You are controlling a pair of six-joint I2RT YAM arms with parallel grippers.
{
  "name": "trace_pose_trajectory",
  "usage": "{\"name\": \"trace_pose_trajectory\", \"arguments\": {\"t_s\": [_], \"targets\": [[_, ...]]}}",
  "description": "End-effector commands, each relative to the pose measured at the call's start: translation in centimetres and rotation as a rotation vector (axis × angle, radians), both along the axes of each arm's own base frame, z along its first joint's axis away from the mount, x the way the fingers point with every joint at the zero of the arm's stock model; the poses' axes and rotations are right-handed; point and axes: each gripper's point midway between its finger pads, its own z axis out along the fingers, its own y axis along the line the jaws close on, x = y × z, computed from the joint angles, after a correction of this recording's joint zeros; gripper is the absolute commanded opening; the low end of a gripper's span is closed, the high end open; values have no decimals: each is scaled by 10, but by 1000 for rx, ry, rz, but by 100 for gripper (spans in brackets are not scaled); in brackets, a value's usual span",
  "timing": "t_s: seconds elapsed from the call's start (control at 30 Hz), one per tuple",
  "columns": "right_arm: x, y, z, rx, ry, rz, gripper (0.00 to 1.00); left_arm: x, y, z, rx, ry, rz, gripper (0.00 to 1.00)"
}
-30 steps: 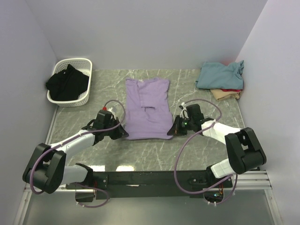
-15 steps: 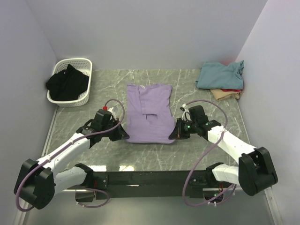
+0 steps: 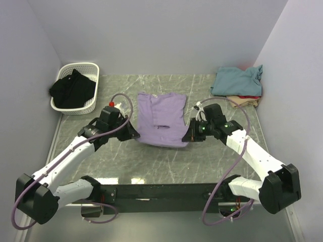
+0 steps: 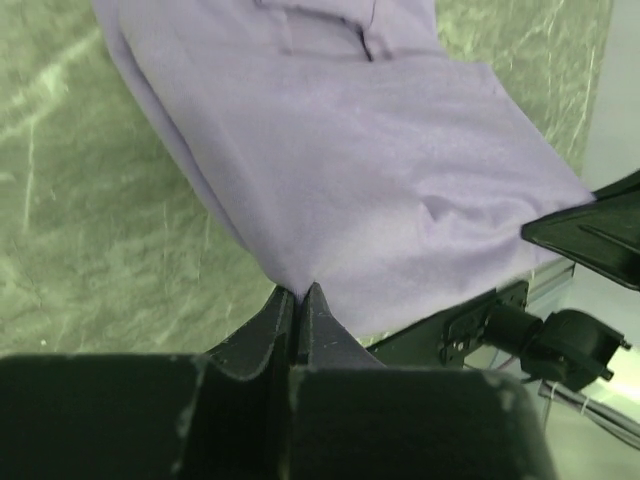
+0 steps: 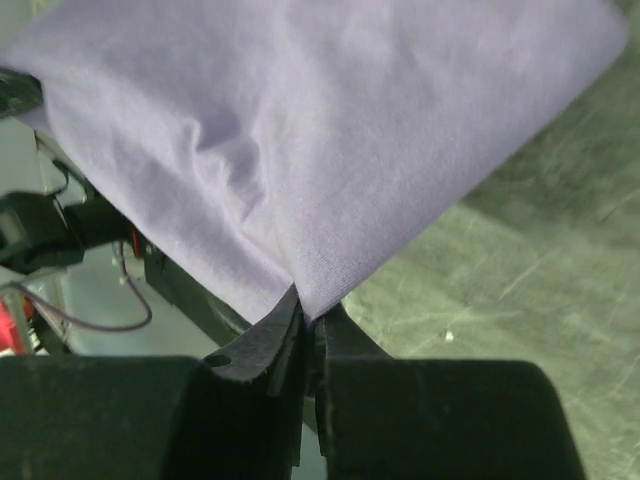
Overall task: Fold and stack the t-shirts
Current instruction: Fold the tshirt
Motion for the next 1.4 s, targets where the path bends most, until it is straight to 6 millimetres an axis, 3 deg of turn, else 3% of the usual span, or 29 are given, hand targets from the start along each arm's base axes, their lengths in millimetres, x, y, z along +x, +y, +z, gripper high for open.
{"name": "trace_pose_trajectory", "arguments": {"t_s": [0.0,0.07,0.2,0.27,0.6,0.67,1.03,1.37], "targets": [[34,2,22,-39,-108,-20,8,30,-4,13,36,-68,23,1],[49,5,24,-52,-117,-29,8,44,-9,20,37,-97,22,1],[76,11,23,-64,-129,-30,8,74,-17,10,64,-87,26,1],[89,13,21,-74,-127,-29,7,88,-20,15,58,-114,31,1],[142,12,3,-49,-77,-32,8,162,-3,7,89,-131,89,1],[155,11,-1,-48,-68,-42,8,172,-3,10,87,-143,89,1],[217,13,-7,8,-54,-61,8,223,-10,-21,46,-119,70,1],[265,4,-14,33,-53,-96,8,273,-6,-11,14,-167,68,1]]}}
